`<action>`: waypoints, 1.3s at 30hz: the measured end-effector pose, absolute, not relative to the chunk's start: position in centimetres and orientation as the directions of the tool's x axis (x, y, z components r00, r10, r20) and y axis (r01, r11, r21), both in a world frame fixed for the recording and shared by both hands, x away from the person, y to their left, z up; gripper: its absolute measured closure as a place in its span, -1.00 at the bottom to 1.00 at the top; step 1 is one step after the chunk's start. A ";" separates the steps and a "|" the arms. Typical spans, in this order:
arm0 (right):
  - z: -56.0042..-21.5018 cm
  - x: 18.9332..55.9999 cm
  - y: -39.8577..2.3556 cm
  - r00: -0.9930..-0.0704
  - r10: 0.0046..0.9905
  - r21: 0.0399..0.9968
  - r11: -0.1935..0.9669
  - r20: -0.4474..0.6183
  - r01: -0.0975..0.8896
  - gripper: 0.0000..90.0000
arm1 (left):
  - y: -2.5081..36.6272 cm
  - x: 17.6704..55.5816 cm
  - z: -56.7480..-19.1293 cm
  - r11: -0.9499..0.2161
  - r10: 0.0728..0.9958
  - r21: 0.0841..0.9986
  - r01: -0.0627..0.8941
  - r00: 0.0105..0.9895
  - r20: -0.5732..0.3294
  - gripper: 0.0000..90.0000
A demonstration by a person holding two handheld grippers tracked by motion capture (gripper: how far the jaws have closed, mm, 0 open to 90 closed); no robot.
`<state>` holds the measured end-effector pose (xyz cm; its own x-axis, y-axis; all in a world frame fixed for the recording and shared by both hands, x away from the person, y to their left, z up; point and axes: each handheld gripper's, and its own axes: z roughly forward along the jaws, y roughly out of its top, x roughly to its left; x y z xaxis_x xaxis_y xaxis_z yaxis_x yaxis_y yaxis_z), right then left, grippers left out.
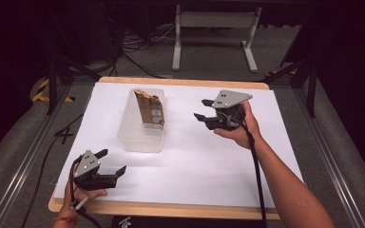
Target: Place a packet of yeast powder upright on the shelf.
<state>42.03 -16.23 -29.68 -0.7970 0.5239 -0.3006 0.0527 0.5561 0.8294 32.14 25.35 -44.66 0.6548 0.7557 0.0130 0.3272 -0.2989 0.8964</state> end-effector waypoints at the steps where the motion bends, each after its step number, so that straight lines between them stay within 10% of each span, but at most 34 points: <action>1: -29.8 41.9 -16.5 -0.793 0.528 0.826 0.560 -0.304 0.056 0.04 | 25.4 32.1 -44.7 -0.299 0.755 0.897 0.327 0.656 0.013 -0.77; 39: -35.1 37.2 -25.9 -0.712 0.615 0.759 0.626 -0.338 0.180 -0.31 | 25.0 32.2 -44.8 -0.311 0.761 0.888 0.339 0.648 0.019 -0.78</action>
<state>37.16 -25.87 -35.13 -0.7123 0.6150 -0.3382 0.1795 0.6255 0.7593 32.21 25.01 -44.80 0.6485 0.7610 0.0190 0.3392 -0.3111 0.8878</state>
